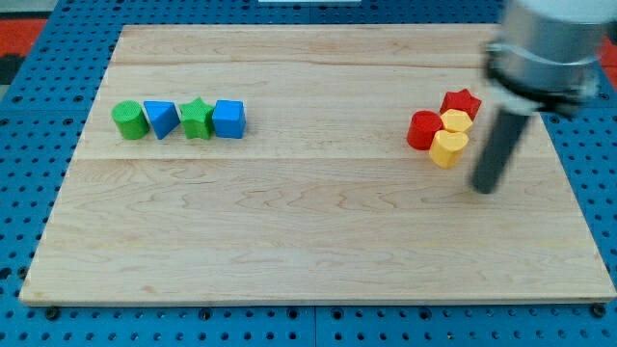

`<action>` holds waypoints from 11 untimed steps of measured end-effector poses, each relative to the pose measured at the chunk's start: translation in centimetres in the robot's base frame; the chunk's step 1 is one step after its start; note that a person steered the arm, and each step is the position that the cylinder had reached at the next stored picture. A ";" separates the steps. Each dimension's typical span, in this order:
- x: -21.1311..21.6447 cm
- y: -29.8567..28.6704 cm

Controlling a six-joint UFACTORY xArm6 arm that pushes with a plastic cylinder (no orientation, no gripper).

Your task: Separate the red circle from the group of blocks

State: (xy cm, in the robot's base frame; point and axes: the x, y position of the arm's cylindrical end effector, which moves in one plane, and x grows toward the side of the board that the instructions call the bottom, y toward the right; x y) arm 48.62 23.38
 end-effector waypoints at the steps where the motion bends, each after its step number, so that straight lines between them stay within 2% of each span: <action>1: -1.7 -1.1; 2: -4.8 -5.2; 5: -9.8 -7.7; 6: -11.1 -11.7; 7: -9.7 -10.4; 8: -11.8 -12.1; 9: -12.5 -17.8; 10: -17.2 -19.2; 11: -21.3 -14.6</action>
